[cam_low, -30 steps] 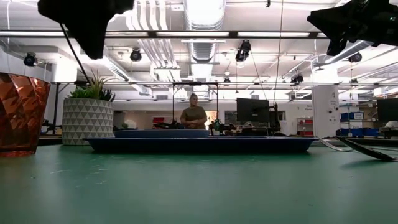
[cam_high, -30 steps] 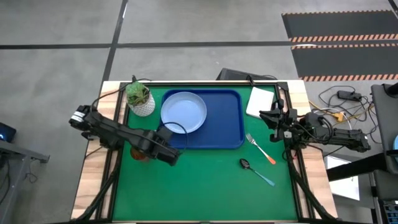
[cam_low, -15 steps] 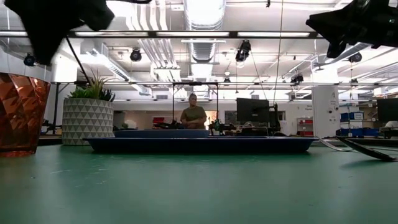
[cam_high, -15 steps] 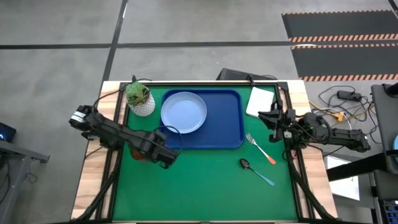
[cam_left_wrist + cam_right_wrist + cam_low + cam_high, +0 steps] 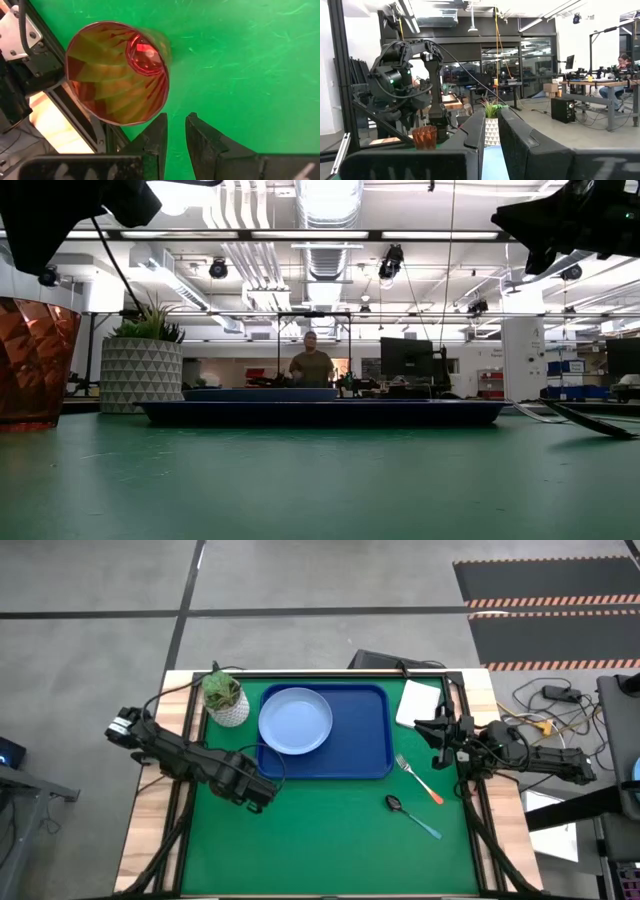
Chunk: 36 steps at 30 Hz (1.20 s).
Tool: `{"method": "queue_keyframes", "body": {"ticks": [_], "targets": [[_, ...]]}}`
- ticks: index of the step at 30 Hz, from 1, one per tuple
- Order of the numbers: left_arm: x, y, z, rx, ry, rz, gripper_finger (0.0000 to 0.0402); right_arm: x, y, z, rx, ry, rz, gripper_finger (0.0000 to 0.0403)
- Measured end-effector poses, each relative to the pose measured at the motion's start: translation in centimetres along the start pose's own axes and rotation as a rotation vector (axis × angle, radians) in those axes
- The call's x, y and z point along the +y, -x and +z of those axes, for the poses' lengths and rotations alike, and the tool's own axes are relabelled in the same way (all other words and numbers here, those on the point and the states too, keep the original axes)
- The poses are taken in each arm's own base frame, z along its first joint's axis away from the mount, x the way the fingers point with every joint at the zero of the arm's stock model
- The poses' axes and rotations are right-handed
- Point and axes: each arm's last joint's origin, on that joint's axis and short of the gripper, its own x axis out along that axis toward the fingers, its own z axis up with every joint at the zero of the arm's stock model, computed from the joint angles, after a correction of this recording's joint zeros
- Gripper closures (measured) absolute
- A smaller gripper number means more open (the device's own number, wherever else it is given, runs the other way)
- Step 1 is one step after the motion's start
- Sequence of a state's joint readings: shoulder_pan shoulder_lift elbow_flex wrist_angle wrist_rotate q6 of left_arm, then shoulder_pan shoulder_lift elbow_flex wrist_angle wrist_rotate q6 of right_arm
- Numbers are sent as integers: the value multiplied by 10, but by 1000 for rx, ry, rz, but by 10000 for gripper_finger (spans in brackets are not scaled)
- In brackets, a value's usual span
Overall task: Pick and place plate/cup/fork/spoon on tray
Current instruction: Put the orange cup on the blue tray to the top right of the blue plate
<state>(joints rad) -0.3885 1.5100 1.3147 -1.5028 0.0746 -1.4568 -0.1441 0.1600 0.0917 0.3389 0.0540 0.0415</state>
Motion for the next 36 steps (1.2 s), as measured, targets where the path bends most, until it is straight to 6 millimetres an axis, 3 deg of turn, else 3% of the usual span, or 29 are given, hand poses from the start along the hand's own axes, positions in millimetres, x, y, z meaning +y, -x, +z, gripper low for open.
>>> {"method": "queue_keyframes", "body": {"ticks": [7,21,36], "targets": [[3,4,-1,-6,-26,-35,341,0,0,0,0,-2,0,360],[-3,-14,-2,-13,-42,-67,257,0,0,0,0,-2,0,360],[-3,-36,-3,-9,-53,-45,251,0,0,0,0,-2,0,360]]}}
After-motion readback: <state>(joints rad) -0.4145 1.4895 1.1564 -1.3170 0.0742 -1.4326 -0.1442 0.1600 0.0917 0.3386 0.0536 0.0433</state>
